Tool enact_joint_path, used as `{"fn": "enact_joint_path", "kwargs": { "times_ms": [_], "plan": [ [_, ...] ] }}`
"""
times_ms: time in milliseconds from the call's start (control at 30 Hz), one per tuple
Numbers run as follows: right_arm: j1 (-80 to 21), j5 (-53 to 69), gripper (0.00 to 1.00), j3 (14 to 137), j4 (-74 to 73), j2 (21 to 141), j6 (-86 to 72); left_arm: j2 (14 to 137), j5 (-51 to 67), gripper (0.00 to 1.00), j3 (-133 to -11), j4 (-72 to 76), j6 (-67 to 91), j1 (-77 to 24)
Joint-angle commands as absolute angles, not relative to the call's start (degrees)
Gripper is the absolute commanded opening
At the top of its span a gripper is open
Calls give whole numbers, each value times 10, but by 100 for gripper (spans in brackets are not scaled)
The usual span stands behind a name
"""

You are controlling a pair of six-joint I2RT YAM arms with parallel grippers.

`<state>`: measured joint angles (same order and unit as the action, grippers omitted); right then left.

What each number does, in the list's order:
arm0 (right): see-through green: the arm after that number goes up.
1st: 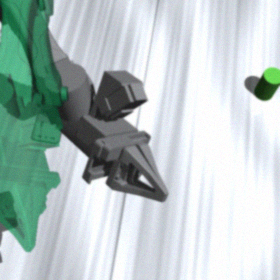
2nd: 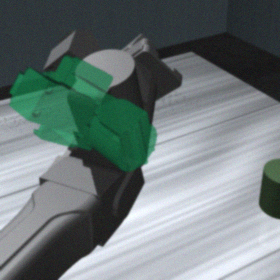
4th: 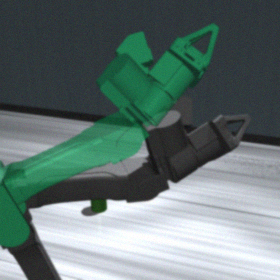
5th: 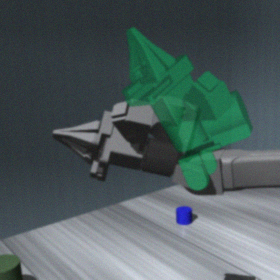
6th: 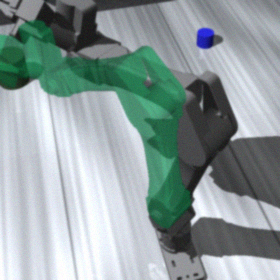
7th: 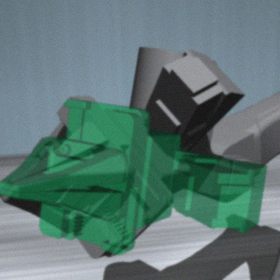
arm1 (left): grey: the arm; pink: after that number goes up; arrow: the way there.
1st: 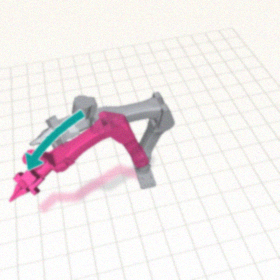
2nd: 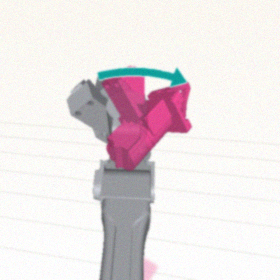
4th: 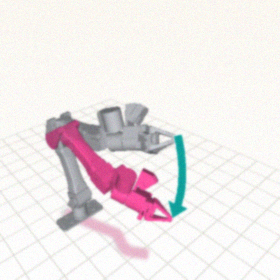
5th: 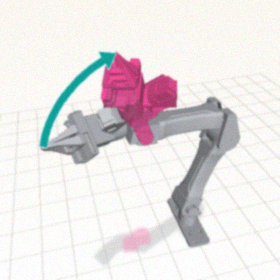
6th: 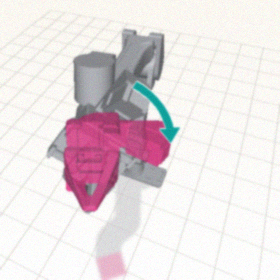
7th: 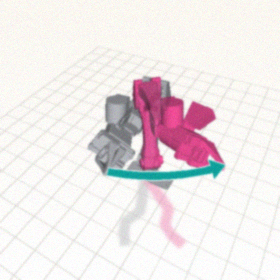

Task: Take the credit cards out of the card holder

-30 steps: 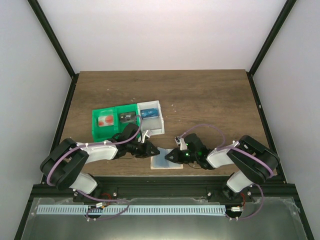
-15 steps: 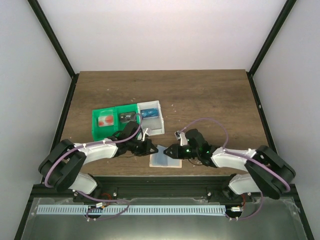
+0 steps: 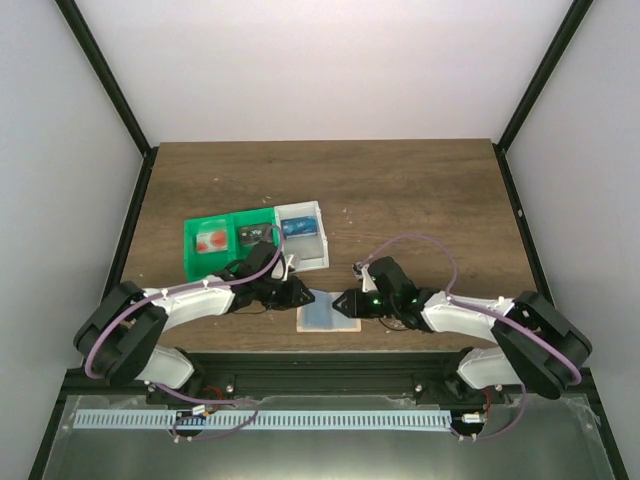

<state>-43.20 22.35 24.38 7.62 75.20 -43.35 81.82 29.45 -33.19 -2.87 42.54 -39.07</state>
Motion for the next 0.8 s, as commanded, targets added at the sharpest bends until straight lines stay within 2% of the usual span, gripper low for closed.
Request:
{"fn": "enact_joint_path", "kwargs": {
  "times_ms": [0, 333, 767],
  "plan": [
    [-428, 210, 32, 239, 74, 776, -422, 807, 305, 26, -353, -26, 423, -393],
    [-429, 225, 29, 217, 121, 792, -439, 816, 352, 30, -335, 26, 455, -392],
    [-429, 232, 24, 203, 145, 791, -448, 832, 415, 31, -307, 136, 500, -401]
  ]
}}
